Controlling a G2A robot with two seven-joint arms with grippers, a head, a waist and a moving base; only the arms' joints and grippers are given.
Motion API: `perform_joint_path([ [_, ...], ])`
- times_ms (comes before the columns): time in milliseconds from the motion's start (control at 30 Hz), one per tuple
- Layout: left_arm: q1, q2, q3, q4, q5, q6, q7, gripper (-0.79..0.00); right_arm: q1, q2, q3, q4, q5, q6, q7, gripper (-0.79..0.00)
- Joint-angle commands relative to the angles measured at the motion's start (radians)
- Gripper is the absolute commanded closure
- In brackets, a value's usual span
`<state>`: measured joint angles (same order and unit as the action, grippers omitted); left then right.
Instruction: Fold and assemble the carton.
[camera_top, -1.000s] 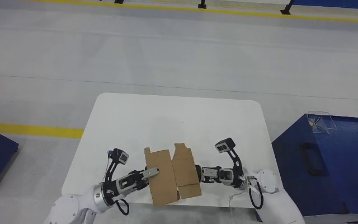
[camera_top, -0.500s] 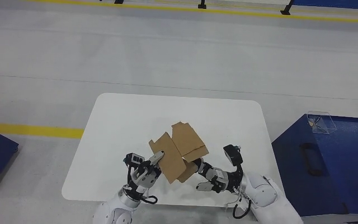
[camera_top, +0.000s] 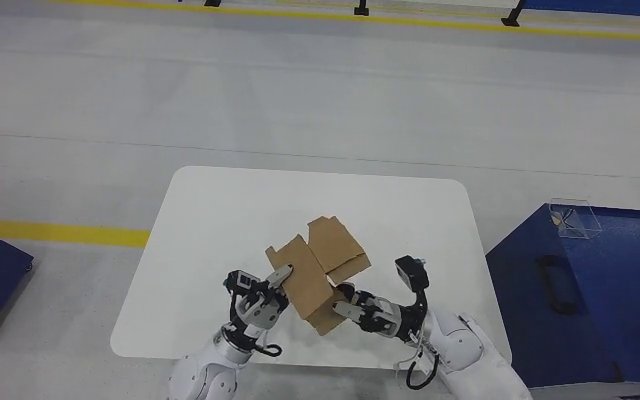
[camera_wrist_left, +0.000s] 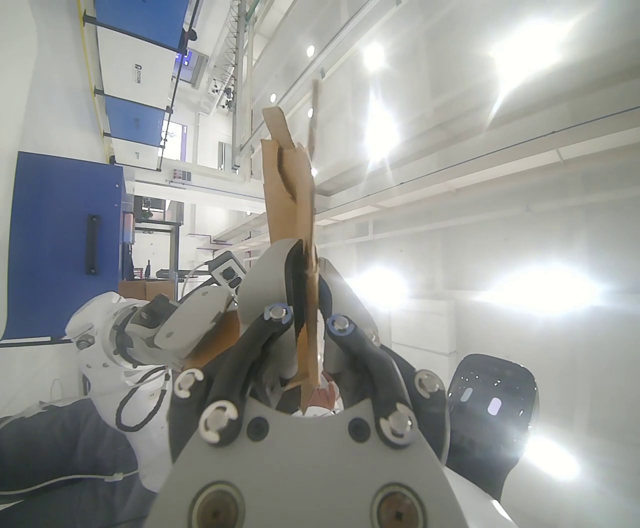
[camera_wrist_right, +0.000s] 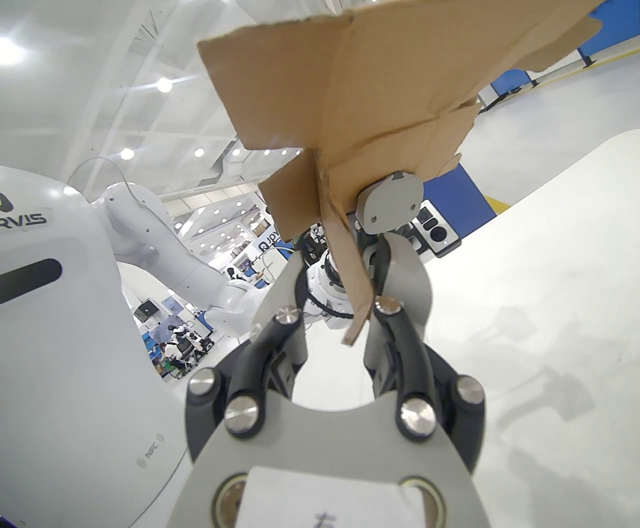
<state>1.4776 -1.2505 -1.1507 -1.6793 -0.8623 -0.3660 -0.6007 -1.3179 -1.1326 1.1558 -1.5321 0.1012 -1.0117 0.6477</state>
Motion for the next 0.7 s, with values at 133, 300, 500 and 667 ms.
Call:
perform_joint_path([
  [133, 0.017, 0.002, -0.041, 0.003, -0.012, -0.008, 0.000, -0.785, 0.027, 0.008, -0.016, 0.037, 0.096, 0.047, 0.045, 0.000],
  [300, 0.033, 0.010, -0.108, 0.010, -0.014, 0.000, 0.005, -0.785, 0.036, 0.017, -0.019, 0.048, 0.168, 0.080, 0.106, 0.000],
  [500, 0.042, 0.018, -0.226, -0.008, -0.010, -0.066, 0.043, -0.785, 0.055, 0.031, -0.029, 0.065, 0.173, 0.154, 0.235, 0.000],
  [667, 0.044, 0.027, -0.303, -0.021, 0.019, -0.050, 0.023, -0.785, 0.074, 0.047, -0.050, 0.064, 0.221, 0.262, 0.422, 0.000],
])
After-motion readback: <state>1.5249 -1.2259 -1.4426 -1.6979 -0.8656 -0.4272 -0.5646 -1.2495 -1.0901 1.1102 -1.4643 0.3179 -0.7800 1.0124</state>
